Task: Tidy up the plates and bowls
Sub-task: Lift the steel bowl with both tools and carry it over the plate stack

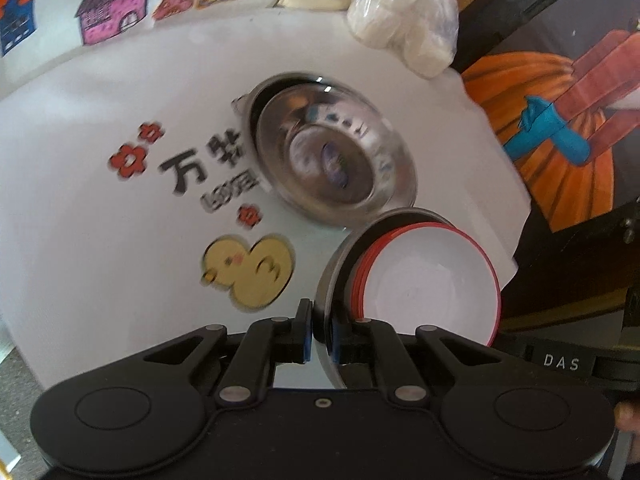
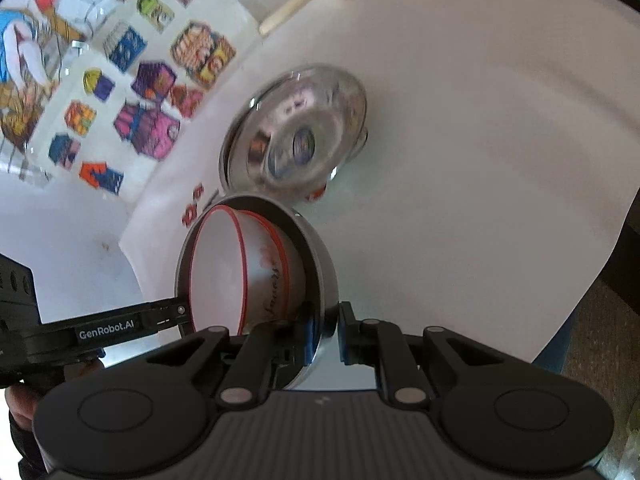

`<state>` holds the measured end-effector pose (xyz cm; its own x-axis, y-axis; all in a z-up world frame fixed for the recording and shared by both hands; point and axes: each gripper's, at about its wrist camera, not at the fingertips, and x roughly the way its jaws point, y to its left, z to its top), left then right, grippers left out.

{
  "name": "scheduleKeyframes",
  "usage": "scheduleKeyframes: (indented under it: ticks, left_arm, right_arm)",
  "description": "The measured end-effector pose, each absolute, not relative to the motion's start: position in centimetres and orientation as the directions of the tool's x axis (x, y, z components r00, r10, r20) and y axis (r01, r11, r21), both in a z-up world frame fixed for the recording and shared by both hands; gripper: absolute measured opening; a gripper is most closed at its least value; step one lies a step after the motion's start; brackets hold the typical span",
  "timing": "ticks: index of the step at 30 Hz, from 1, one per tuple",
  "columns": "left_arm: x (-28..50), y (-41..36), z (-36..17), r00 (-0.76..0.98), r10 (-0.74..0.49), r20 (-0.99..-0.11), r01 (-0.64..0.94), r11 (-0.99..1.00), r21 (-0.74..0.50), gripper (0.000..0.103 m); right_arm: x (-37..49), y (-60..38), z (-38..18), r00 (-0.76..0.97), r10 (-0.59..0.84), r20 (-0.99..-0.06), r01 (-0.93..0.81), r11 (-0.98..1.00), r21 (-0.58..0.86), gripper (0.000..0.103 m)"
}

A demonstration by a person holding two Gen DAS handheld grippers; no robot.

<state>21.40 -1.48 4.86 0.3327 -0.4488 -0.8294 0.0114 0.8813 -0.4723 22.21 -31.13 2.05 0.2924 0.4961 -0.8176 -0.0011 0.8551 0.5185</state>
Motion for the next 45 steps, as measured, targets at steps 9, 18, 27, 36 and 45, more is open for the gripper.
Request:
scheduleKeyframes:
  ticks: [9, 18, 27, 36, 45]
  left_arm:
    - [25.8, -4.5, 6.0, 0.364, -0.461, -0.809, 0.047, 0.877, -0.479, 0.007]
    - [30.1, -5.9, 5.5, 0.359, -0.441, -0.823, 0.064, 0.891, -0.449, 0.007]
    - [32.9, -5.4, 4.3, 0.352, -0.429, -0.832, 0.025, 0.893, -0.45, 0.007]
    - [33.6, -4.5, 4.3, 0.361, -0.414, -0.836, 0.007, 0.897, -0.441, 0.007]
    - [34.1, -2.8, 4.1, 0.377, -0.401, -0.835, -0.033, 0.895, -0.444, 0.007]
  right_arm:
    - [25.7, -34.1, 3.1, 0.379, 0.484, -0.789, 0.046, 0.841, 0.538, 0.014]
    - [29.3, -35.2, 2.4, 0.388, 0.485, -0.784, 0.086, 0.828, 0.555, 0.014]
    - [32.1, -34.7, 1.1, 0.377, 0.505, -0.776, 0.091, 0.814, 0.574, 0.014]
    - [33.5, -33.6, 0.7, 0.362, 0.515, -0.777, 0.064, 0.818, 0.572, 0.014]
    - [34.3, -31.7, 0.5, 0.351, 0.523, -0.777, 0.04, 0.82, 0.571, 0.014]
